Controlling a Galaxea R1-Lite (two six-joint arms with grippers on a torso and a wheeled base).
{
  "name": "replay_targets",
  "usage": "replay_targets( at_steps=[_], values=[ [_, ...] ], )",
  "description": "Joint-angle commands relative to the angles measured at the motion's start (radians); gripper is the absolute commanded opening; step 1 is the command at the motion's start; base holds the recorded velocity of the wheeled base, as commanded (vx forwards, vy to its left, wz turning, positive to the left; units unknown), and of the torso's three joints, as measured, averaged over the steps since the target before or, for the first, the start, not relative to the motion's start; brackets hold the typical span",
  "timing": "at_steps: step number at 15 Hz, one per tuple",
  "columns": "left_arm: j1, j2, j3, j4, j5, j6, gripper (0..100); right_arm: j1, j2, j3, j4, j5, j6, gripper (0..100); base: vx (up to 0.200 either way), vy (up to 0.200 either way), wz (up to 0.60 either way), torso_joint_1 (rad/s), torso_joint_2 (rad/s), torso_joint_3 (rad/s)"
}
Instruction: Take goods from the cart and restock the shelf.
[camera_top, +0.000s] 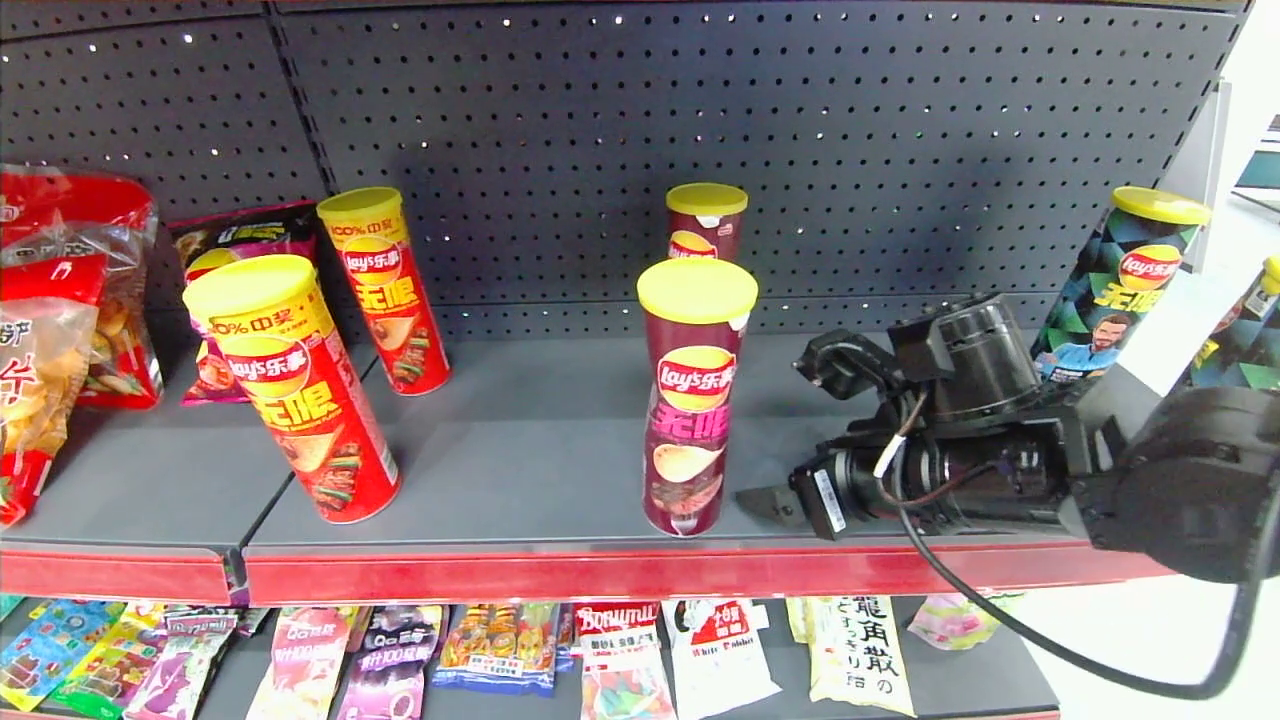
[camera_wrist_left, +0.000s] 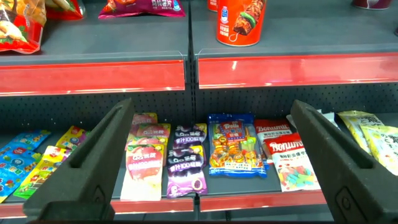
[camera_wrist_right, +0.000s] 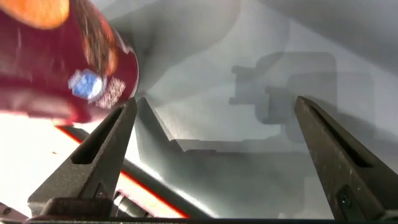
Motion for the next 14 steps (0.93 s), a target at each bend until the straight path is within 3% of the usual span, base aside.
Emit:
replay_targets(
  at_steps=[1, 4, 6, 7, 8, 10, 14],
  values=[
    [-0.001, 0.0, 0.0, 0.0, 0.0, 0.0, 100, -0.006, -0.271, 0.188, 0.004, 0.003, 0.004, 100, 0.0, 0.0, 0.0, 0.0, 0.0, 0.0],
    [0.0, 0.0, 0.0, 0.0, 0.0, 0.0, 100, -0.036, -0.585, 0.434, 0.007, 0.008, -0.003, 100, 0.0, 0.0, 0.0, 0.0, 0.0, 0.0],
    [0.0, 0.0, 0.0, 0.0, 0.0, 0.0, 100, -0.205, -0.86, 0.615, 0.008, 0.104, -0.094, 100, 0.0, 0.0, 0.0, 0.0, 0.0, 0.0],
    [0.0, 0.0, 0.0, 0.0, 0.0, 0.0, 100, -0.285, -0.969, 0.678, 0.011, 0.189, -0.143, 100, 0.0, 0.0, 0.0, 0.0, 0.0, 0.0],
    [0.0, 0.0, 0.0, 0.0, 0.0, 0.0, 100, -0.424, -1.136, 0.762, 0.011, 0.307, -0.169, 100, 0.0, 0.0, 0.0, 0.0, 0.0, 0.0],
    [0.0, 0.0, 0.0, 0.0, 0.0, 0.0, 100, -0.564, -1.339, 0.853, 0.013, 0.316, -0.164, 100, 0.0, 0.0, 0.0, 0.0, 0.0, 0.0],
    [0.0, 0.0, 0.0, 0.0, 0.0, 0.0, 100, -0.612, -1.716, 0.928, 0.073, 0.275, -0.077, 100, 0.0, 0.0, 0.0, 0.0, 0.0, 0.0]
  ],
)
